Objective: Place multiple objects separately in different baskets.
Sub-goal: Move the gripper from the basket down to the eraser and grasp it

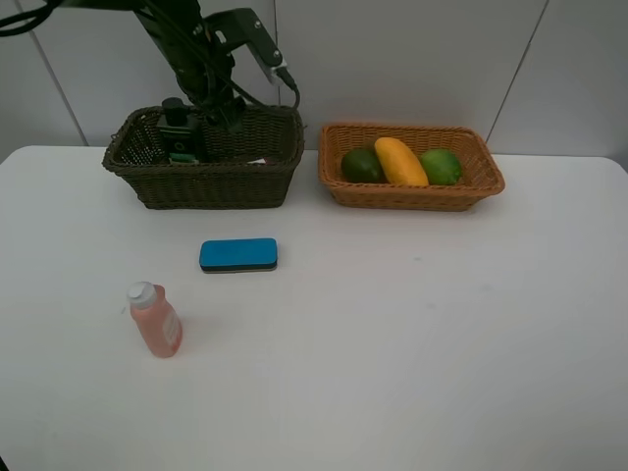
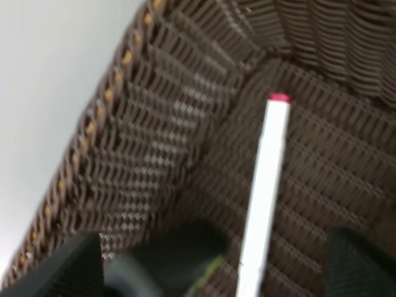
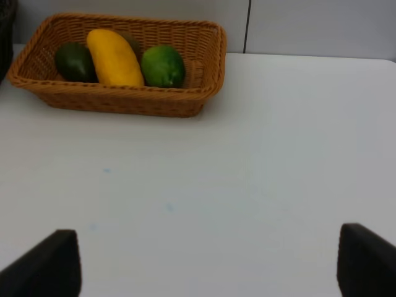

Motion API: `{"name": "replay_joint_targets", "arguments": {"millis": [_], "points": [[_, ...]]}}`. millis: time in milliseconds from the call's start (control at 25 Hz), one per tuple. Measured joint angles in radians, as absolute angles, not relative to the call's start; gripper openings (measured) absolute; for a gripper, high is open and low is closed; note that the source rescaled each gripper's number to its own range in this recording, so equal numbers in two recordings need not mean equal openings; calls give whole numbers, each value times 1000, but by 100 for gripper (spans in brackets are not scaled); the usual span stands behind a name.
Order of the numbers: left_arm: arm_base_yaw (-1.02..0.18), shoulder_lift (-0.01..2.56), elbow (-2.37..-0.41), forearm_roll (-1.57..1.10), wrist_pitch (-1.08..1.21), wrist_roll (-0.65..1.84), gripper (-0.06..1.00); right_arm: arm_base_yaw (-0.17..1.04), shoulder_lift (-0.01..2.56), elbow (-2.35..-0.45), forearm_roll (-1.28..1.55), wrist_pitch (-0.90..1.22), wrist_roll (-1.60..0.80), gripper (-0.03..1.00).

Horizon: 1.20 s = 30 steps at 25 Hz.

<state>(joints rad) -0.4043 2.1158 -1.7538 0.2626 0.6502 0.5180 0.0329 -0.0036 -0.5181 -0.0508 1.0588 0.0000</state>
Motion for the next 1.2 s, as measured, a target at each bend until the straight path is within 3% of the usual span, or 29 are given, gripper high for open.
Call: {"name": "replay_joint_targets", "arguments": {"millis": [560, 1200], "points": [[-561, 2045, -1754, 239, 926, 518, 93, 33, -4, -518, -51, 1059, 0, 99], [-615, 2098, -1615, 142, 928, 574, 93, 33, -4, -518, -51, 1059, 0, 99]]}}
